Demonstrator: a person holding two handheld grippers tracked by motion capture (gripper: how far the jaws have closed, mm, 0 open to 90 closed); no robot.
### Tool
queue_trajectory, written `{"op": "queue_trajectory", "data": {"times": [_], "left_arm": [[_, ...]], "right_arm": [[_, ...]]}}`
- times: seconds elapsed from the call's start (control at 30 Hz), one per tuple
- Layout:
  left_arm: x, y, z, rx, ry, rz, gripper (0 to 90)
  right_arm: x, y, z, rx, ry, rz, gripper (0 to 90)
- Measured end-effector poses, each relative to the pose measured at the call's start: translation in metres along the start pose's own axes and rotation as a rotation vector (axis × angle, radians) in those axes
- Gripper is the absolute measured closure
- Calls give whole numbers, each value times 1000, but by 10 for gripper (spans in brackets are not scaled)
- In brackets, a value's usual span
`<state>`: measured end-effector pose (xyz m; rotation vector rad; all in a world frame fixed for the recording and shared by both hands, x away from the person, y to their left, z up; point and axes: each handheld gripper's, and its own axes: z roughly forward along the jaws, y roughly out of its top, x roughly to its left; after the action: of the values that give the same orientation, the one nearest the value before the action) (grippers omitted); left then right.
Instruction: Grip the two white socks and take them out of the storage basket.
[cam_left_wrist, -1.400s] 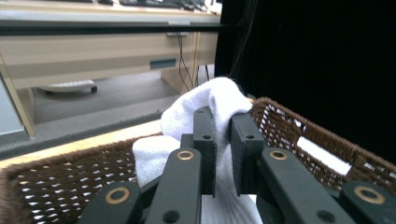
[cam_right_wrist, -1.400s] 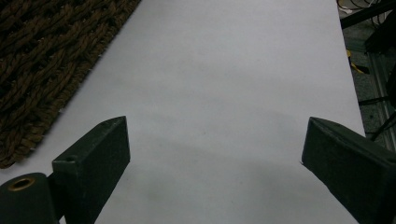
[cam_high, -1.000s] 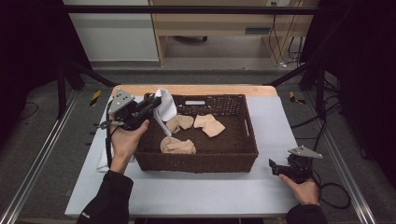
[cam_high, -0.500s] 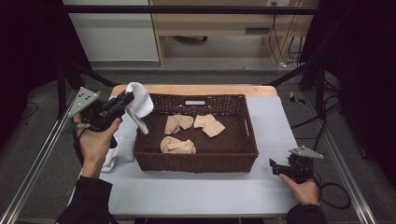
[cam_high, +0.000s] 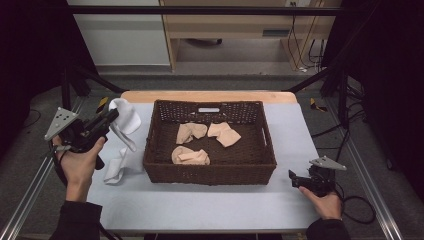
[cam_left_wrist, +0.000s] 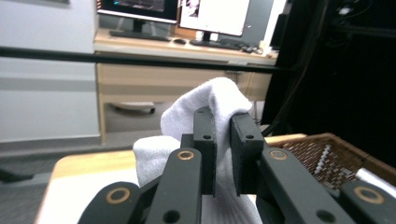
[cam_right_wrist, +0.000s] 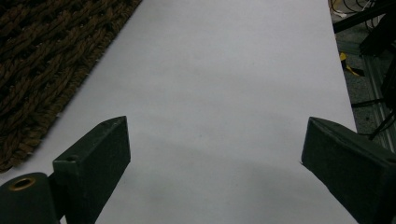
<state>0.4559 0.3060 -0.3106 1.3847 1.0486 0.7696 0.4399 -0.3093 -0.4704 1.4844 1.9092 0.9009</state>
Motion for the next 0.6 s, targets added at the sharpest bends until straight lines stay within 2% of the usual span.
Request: {"op": "queue_trajectory", "data": {"times": [0.3, 0.5, 0.6], "left_arm": [[31, -39, -9, 75, 66, -37, 816], [36, -66, -7, 166, 87, -29, 815], [37, -73, -6, 180, 95, -28, 814]], "right_arm": [[0, 0, 0, 2, -1, -7, 83], [0, 0, 0, 0, -1, -4, 83], [0, 0, 0, -5, 2, -7, 83]]}}
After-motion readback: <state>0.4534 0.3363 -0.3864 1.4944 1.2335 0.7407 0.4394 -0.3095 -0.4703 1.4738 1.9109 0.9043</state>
